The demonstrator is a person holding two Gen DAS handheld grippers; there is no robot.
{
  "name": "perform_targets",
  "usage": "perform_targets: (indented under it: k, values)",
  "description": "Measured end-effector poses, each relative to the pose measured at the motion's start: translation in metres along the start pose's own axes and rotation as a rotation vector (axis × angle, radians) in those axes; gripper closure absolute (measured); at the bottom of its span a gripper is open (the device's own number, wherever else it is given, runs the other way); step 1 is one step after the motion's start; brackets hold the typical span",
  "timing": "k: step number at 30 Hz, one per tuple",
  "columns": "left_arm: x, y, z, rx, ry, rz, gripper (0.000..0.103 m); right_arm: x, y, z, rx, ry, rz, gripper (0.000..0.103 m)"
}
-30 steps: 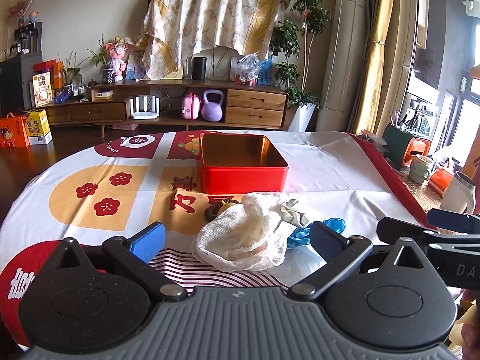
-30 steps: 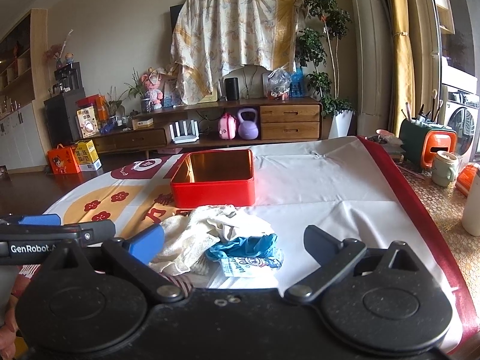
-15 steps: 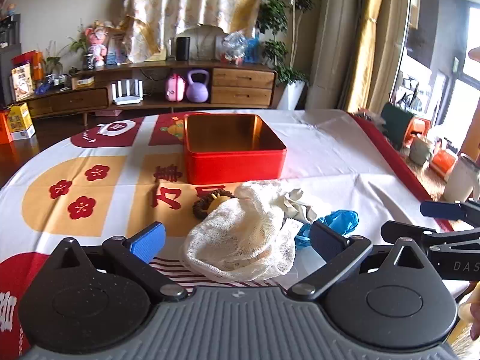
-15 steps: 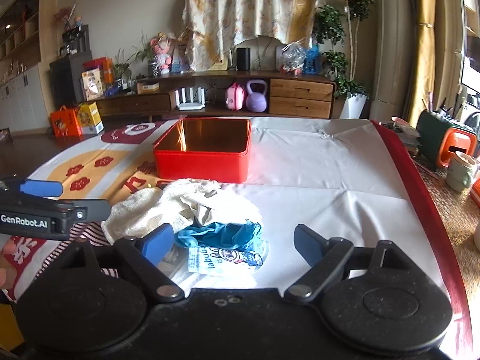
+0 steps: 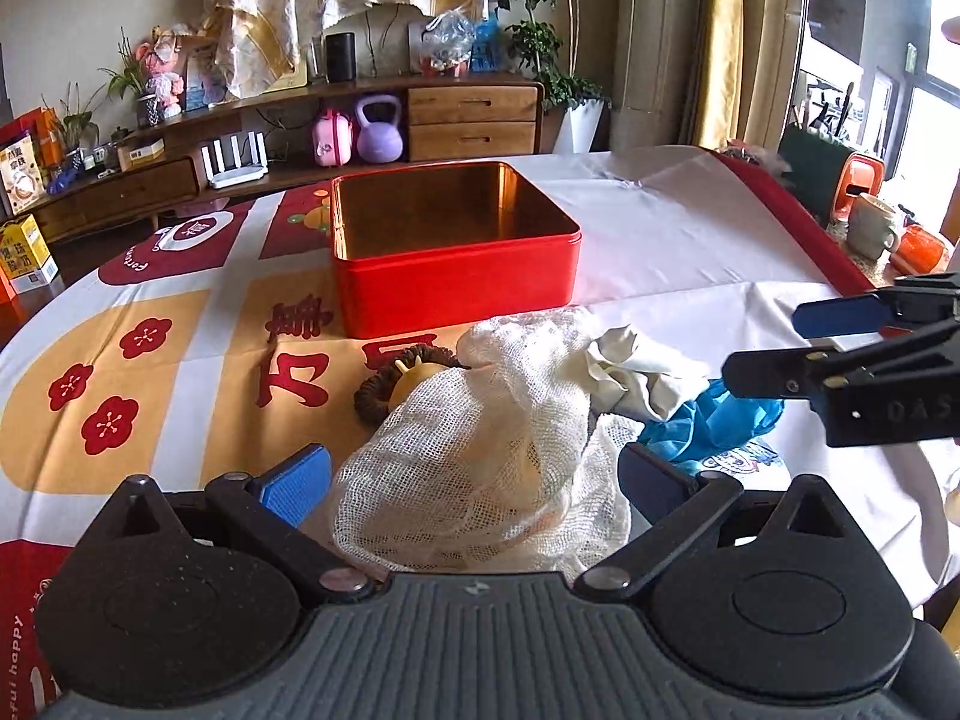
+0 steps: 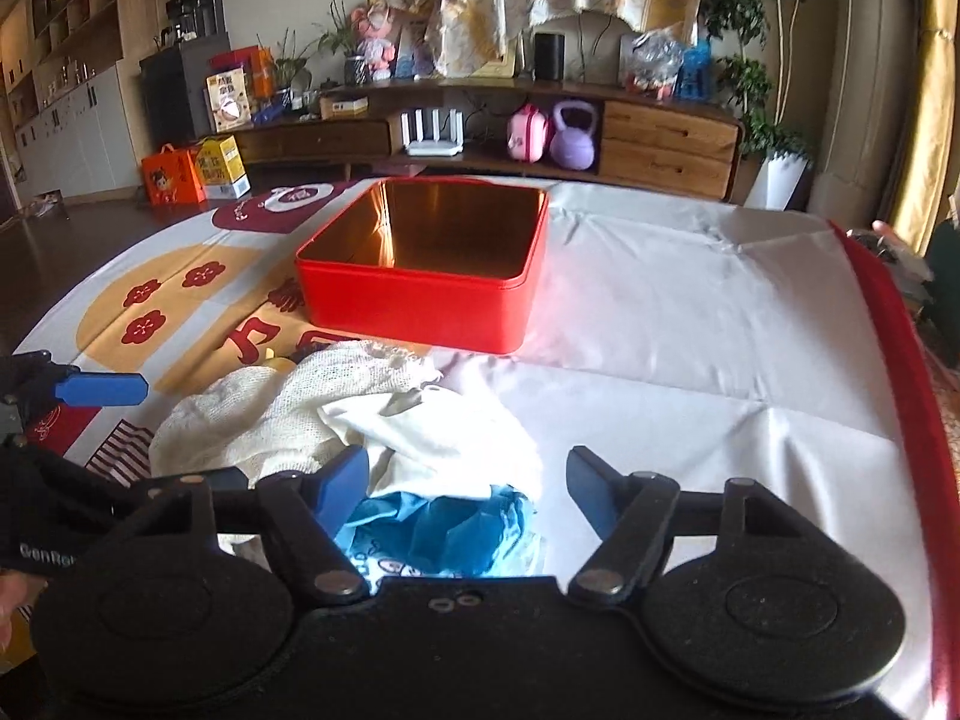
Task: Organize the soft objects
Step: 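Grasp the white mesh cloth with the left gripper while the right gripper grasps the white cloth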
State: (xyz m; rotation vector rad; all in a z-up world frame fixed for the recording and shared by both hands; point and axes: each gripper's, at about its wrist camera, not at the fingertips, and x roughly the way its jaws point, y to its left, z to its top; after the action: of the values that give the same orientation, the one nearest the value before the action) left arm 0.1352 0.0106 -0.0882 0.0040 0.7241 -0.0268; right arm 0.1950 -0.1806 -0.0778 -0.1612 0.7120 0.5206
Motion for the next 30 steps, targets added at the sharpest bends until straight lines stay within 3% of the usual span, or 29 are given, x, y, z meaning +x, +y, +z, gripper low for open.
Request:
perform_targets:
  k: [9, 14, 25, 29, 30]
  values:
    - [0.022, -0.002, 0.001, 0.011, 0.031, -0.011, 0.007, 0.038, 0.000, 0.007, 0.027, 0.089, 0.059, 0.039]
    - [0.029, 0.000, 0.004, -0.009, 0.043, -0.021, 0.015, 0.048, -0.008, 0.009, 0.077, 0.114, 0.078, 0.051]
    - [0.025, 0.006, 0.008, -0.050, 0.039, -0.062, 0.048, 0.041, -0.012, 0.013, 0.122, 0.083, 0.085, 0.086]
    - [0.024, 0.007, 0.010, -0.051, 0.037, -0.065, 0.070, 0.036, -0.012, 0.013, 0.129, 0.072, 0.079, 0.093]
    - [0.023, 0.007, 0.010, -0.049, 0.040, -0.064, 0.071, 0.035, -0.012, 0.013, 0.129, 0.070, 0.078, 0.095]
